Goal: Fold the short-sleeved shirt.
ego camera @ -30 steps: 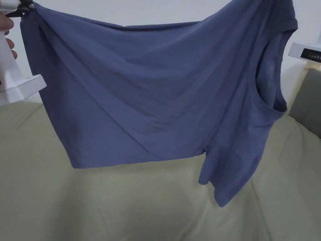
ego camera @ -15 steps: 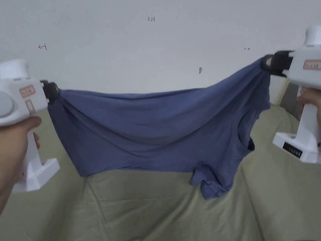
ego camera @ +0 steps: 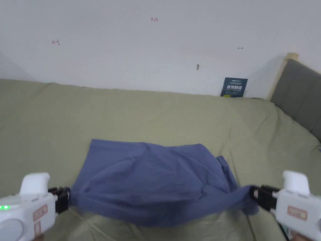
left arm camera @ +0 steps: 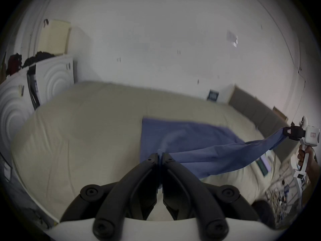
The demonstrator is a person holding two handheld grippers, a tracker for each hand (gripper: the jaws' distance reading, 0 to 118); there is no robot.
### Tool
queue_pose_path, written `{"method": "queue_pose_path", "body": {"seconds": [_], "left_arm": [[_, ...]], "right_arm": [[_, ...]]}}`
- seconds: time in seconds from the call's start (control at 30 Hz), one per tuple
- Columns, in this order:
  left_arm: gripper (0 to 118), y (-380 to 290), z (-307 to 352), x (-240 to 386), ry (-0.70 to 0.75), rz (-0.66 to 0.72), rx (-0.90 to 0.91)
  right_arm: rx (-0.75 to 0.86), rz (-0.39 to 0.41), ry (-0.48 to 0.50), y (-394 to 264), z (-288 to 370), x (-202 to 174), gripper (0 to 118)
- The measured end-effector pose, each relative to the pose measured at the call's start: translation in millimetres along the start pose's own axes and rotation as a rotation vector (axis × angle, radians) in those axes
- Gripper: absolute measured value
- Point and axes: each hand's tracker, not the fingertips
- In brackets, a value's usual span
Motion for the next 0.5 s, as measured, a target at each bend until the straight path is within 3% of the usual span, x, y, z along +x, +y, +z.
{"method": "queue_pose_path", "body": {"seconds": [0.17,0.2,0.23,0.27,0.3,0.33,0.37,0.5], "left_arm": [[5,-50,-14,8,0.015,-0.02,-0.167],[18,-52,-14,6,0.017,-0.012,-0.156],[58,-52,-10,5,0.02,-0.005,-0.144],[116,-50,-6,6,0.037,0.002,-0.134],[117,-46,3,10,0.062,0.005,-0.121],[114,-43,26,16,0.041,-0.058,0.036],[117,-45,42,24,0.036,-0.014,0.012],[118,-58,103,51,0.035,-0.072,0.118]], "right_arm": [[-0.111,0.11,-0.114,-69,-29,13,1],[-0.099,0.084,-0.104,-73,-31,15,3],[-0.085,0.068,-0.12,-75,-30,16,21],[-0.058,0.049,-0.141,-74,-26,17,76],[-0.032,0.033,-0.162,-74,-21,17,113],[0.007,0.026,-0.129,-72,-5,12,117],[0.111,0.031,-0.102,-74,10,9,116],[0.176,0.07,-0.014,-89,63,-26,116]]}}
